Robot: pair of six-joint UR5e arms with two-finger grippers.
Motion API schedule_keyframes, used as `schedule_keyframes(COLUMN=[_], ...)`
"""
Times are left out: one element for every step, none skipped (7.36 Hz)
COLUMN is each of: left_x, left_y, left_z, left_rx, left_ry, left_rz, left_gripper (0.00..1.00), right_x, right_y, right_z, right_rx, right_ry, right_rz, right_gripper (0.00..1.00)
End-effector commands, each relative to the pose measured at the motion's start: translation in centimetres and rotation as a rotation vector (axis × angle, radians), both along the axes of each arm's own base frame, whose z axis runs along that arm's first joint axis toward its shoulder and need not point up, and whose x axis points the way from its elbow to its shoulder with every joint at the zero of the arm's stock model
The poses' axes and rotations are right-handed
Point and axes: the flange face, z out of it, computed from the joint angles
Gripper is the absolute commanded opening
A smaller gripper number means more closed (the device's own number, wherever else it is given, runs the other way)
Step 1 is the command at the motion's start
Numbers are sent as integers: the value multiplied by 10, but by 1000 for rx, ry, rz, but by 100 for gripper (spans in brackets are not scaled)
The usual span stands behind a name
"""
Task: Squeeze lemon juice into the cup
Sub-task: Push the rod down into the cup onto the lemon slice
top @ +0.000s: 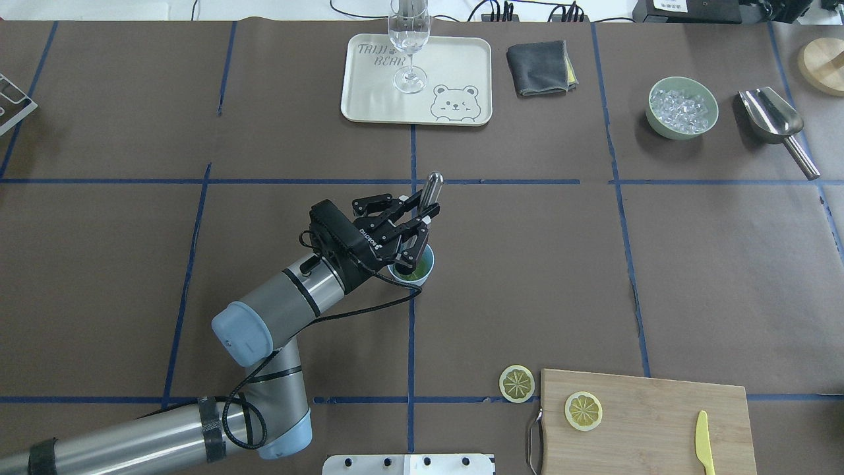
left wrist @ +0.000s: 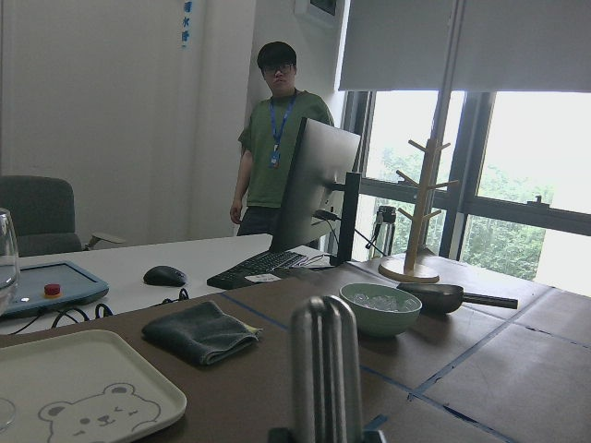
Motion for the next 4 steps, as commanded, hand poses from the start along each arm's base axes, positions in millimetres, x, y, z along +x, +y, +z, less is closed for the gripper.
schedule_keyframes(left_x=[-23,-38,-53,-64], left_y=[6,2,-5,-19], left_z=[-36,-49,-59,-63], left_rx=[40,53,59,56], left_ry=[72,103,130,80], left_rz=[-5,-22,-38,-59], left_gripper=[0,0,0,0], right_x=[0,0,0,0], right_y=[1,1,1,1], right_z=[0,0,1,5], right_rx=[0,0,-3,-9], right_ry=[-1,-1,-1,-1], right_rz=[0,0,0,0], right_gripper=[100,100,100,100])
